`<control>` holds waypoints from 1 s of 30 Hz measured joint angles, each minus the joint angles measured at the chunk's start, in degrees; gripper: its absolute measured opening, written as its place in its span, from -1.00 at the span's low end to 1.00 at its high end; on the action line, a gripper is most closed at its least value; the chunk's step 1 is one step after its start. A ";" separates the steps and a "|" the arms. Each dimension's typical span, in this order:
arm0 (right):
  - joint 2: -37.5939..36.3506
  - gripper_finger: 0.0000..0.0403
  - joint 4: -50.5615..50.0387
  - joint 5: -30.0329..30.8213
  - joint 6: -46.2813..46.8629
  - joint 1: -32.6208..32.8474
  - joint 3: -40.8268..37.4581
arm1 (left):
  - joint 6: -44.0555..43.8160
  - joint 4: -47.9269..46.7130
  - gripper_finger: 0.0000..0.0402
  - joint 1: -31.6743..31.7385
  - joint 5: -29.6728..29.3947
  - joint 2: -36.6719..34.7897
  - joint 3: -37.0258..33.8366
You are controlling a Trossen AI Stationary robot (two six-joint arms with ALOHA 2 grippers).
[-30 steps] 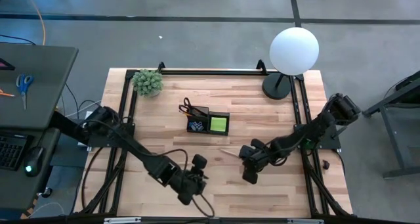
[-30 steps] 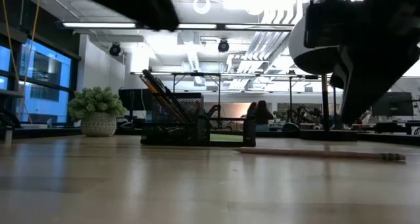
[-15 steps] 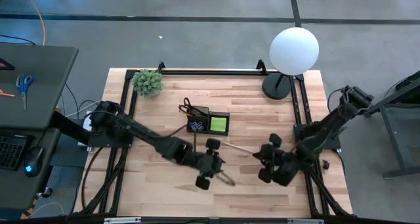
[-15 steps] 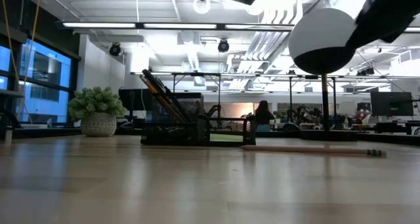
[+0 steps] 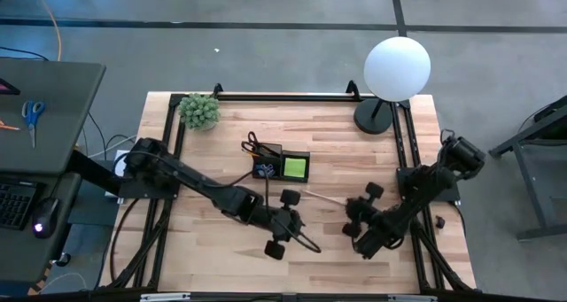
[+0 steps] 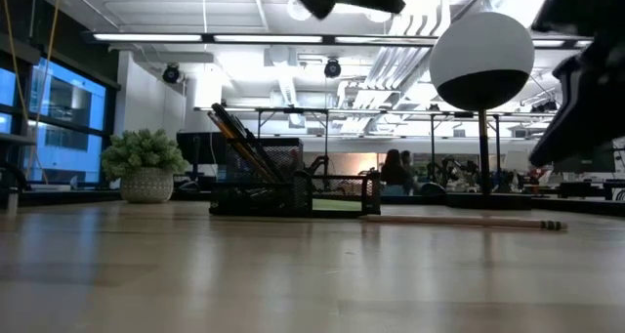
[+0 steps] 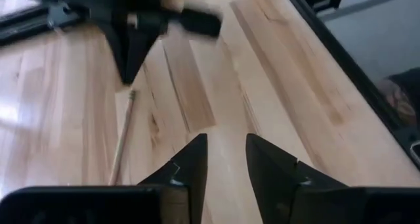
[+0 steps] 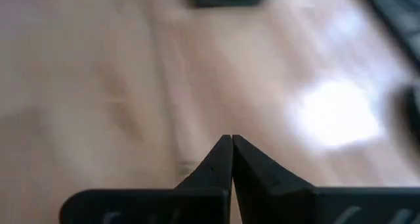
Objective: Pick and place office supplies into organizer
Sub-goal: Put the pink pencil into the organizer bin
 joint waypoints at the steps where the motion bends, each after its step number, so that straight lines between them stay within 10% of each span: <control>1: 0.68 -0.99 -2.84 0.68 1.21 -0.16 0.00 | 0.03 -0.42 -0.55 -0.44 -0.20 -0.04 0.64; 6: -0.25 -1.00 -10.91 3.08 11.04 0.60 -4.88 | -0.01 -7.32 -0.64 -2.90 -0.51 -0.07 4.49; 14: -9.21 -0.93 25.55 1.61 1.04 3.10 -23.12 | -1.28 -15.51 -0.83 -6.76 -0.99 -0.10 5.99; 30: -7.08 -0.29 40.68 2.93 -5.77 3.27 -28.52 | -10.21 -19.33 -0.96 -12.75 -5.39 -0.12 4.66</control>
